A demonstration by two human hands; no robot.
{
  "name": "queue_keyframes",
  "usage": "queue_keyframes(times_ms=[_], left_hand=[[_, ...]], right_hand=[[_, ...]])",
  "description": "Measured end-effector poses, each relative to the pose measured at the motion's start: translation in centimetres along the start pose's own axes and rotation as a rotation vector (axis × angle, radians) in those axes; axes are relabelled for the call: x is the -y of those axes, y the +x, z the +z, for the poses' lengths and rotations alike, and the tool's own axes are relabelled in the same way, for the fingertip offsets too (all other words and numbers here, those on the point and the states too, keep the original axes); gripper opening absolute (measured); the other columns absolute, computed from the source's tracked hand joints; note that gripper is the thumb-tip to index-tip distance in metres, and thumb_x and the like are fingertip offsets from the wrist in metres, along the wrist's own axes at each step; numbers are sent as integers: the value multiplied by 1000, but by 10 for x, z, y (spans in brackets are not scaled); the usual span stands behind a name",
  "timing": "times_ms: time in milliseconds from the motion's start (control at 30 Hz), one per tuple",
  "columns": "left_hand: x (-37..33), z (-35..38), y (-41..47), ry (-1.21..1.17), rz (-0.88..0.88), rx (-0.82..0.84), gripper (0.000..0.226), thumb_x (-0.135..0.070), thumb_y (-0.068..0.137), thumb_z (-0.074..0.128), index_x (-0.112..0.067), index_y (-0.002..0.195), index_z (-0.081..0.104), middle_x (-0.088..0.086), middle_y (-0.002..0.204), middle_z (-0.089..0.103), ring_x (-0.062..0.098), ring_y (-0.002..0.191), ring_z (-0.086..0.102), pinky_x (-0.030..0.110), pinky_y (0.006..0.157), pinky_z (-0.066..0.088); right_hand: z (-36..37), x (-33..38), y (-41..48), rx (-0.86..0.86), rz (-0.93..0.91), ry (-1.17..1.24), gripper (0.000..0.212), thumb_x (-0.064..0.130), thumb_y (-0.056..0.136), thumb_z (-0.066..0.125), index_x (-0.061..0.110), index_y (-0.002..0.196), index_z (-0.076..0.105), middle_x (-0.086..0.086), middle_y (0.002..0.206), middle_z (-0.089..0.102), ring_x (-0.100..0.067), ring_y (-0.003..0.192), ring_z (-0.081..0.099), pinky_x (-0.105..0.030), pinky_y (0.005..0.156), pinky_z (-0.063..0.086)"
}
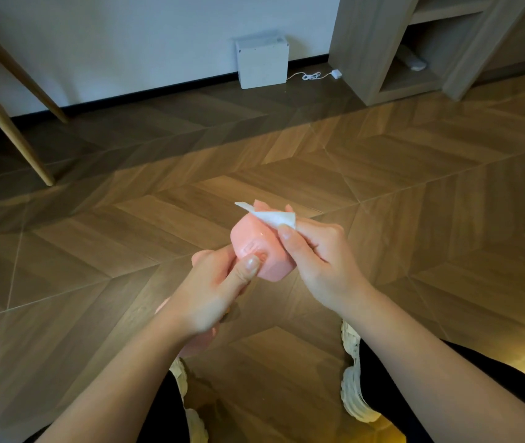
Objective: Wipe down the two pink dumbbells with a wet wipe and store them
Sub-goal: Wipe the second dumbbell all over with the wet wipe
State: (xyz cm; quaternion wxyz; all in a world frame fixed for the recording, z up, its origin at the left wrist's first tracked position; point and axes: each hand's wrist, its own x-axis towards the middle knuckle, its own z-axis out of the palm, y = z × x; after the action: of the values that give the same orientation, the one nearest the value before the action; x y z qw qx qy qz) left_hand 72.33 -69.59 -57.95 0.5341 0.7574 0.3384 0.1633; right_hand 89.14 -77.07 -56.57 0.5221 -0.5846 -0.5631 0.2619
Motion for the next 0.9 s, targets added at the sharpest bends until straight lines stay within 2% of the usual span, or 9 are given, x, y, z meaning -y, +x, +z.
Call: queue_keyframes(times_ms=[167, 267, 333, 400, 500, 600, 733, 833, 900], left_hand=[[4, -4, 1, -283, -44, -50, 82, -88, 73, 53, -6, 74, 56, 1, 61, 43, 21, 61, 35, 46, 54, 24], [5, -8, 2, -382, -98, -90, 88, -86, 73, 58, 1, 84, 54, 5, 70, 36, 31, 70, 26, 49, 63, 18], [8, -9, 2, -345, -102, -98, 79, -87, 74, 55, -8, 80, 59, 1, 65, 37, 25, 66, 27, 44, 61, 17], [10, -10, 3, -232, -80, -69, 72, -88, 76, 48, -17, 74, 60, -6, 58, 40, 17, 59, 33, 39, 56, 22], [6, -6, 3, -87, -75, -13, 73, -92, 73, 41, -20, 69, 55, -9, 53, 45, 13, 54, 39, 36, 57, 31], [2, 0, 1, -66, -76, 19, 78, -94, 69, 44, -17, 71, 55, -10, 54, 43, 13, 55, 38, 36, 55, 31], [4, 4, -3, -305, -97, 12, 62, -86, 72, 56, -24, 63, 52, -5, 56, 35, 21, 58, 29, 43, 51, 23], [5, 1, -2, -391, -104, -48, 74, -86, 70, 60, -12, 68, 52, -4, 59, 33, 15, 57, 26, 36, 52, 18], [5, -3, 0, -396, -132, -82, 88, -87, 70, 58, 0, 76, 49, -2, 62, 31, 13, 57, 26, 34, 52, 17]], right_hand=[[-10, -9, -13, -39, 107, 37, 38, 12, 99, 41, -11, 98, 71, 2, 84, 72, -14, 95, 69, -28, 101, 40], [-9, -9, -20, -17, 49, 7, 44, 19, 100, 41, -15, 109, 67, 2, 52, 42, -6, 58, 49, -32, 108, 38], [-3, -3, -22, 8, -30, 7, 39, 18, 100, 39, -1, 125, 63, -4, 57, 55, -4, 81, 66, -39, 117, 32], [2, 2, -19, 17, -68, 10, 38, 17, 100, 39, 1, 125, 63, -14, 97, 74, -28, 118, 63, -43, 118, 30], [4, 3, -11, 13, -44, -2, 38, 18, 101, 40, -1, 123, 64, -19, 127, 65, -24, 128, 57, -38, 119, 28], [-1, -2, -6, -15, 32, 9, 37, 14, 101, 41, -6, 119, 67, -20, 121, 68, -10, 109, 65, -36, 115, 35], [-10, -13, -8, -29, 159, 48, 53, 27, 97, 40, -20, 97, 64, -39, 91, 63, -53, 97, 58, -57, 86, 47], [-12, -12, -17, -60, 112, 20, 50, 23, 97, 42, -22, 88, 63, -13, 59, 56, -27, 65, 59, -38, 72, 45], [-9, -9, -22, -50, 19, -2, 44, 18, 99, 42, -18, 104, 67, 17, 60, 50, -14, 70, 61, -32, 96, 45]])
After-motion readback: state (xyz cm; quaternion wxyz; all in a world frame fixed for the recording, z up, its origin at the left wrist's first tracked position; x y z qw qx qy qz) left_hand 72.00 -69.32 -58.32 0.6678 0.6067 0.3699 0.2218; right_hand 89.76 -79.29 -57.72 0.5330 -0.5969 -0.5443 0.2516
